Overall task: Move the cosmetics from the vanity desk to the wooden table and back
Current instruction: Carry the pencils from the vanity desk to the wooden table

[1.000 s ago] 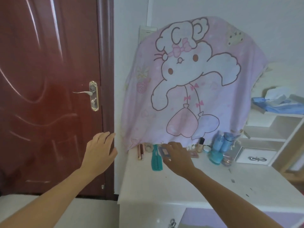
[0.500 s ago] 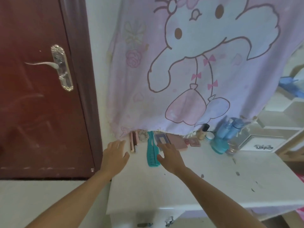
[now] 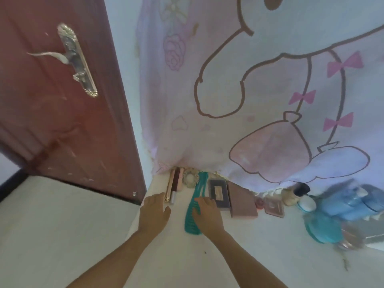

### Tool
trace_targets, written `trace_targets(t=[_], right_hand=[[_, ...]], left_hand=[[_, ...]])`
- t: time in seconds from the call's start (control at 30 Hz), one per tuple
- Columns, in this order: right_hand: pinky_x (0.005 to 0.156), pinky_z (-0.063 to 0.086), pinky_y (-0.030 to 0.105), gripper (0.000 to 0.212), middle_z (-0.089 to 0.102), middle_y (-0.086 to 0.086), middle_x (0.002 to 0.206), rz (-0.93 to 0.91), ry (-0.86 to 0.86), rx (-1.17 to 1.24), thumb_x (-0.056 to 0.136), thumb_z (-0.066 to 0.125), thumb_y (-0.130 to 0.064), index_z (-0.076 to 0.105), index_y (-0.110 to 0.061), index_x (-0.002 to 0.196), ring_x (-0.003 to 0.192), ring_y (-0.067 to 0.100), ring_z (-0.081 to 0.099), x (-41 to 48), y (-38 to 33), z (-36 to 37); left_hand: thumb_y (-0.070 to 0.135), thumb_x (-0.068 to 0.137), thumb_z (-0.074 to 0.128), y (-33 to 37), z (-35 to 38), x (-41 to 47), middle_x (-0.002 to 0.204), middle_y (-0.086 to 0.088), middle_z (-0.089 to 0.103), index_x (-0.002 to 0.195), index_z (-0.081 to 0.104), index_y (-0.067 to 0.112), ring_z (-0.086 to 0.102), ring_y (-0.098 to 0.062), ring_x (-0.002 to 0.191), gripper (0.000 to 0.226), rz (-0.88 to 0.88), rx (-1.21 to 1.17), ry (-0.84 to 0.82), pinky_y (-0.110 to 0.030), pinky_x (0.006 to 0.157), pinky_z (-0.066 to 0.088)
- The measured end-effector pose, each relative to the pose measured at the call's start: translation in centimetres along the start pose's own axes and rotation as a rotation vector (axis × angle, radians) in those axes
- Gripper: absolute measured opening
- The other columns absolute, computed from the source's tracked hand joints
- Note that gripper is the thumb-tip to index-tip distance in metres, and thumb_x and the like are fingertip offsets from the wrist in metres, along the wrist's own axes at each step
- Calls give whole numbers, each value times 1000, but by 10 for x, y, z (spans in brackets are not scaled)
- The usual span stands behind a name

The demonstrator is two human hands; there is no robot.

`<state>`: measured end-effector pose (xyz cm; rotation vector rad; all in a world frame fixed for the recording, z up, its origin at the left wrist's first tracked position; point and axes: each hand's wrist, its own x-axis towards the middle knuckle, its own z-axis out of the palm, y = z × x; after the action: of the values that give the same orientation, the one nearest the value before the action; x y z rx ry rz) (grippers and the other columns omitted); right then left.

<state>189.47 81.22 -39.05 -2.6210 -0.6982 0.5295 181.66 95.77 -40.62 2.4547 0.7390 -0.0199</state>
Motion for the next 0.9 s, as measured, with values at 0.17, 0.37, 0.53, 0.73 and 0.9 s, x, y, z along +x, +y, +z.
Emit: trace_targets(t=[0.17, 0.37, 0.53, 0.73, 0.9], right_hand=[[98, 36, 39, 50, 51, 12, 127, -67, 59, 47, 86, 31, -33, 56, -7, 120, 122, 30, 41, 18, -11, 12], [96, 34, 34, 35, 45, 9, 128, -25, 25, -59, 95, 38, -27, 46, -11, 125, 118, 25, 39, 60, -22, 4], [100, 30, 37, 38, 44, 10, 132, 75, 40, -131, 95, 35, -30, 41, -12, 128, 123, 25, 37, 90, -38, 8], [105, 24, 40, 44, 42, 5, 137, 99, 97, -111, 93, 44, -33, 37, -19, 135, 130, 23, 31, 99, -39, 21], [103, 28, 49, 59, 51, 12, 128, 69, 146, -131, 82, 59, -14, 40, -21, 137, 123, 30, 43, 103, -31, 26]], left_hand=[[25, 90, 49, -4, 10, 4, 137, -7, 43, 136, 36, 10, 36, -26, 126, 50, -51, 66, -23, -35, 98, 35], [36, 95, 37, -6, 6, 19, 138, -1, 39, 141, 21, 16, 32, -21, 127, 53, -134, 92, -51, -32, 98, 34], [45, 95, 31, 4, 2, 37, 129, -2, 49, 138, 28, 16, 42, -21, 118, 52, -188, 140, -37, -33, 90, 40], [51, 86, 48, 10, 8, 40, 111, -2, 57, 131, 39, 18, 52, -23, 102, 56, -212, 270, 8, -33, 75, 42], [38, 39, 88, 4, 22, 45, 68, -6, 63, 92, 67, 9, 59, -25, 56, 64, -62, 259, 107, -31, 41, 45]])
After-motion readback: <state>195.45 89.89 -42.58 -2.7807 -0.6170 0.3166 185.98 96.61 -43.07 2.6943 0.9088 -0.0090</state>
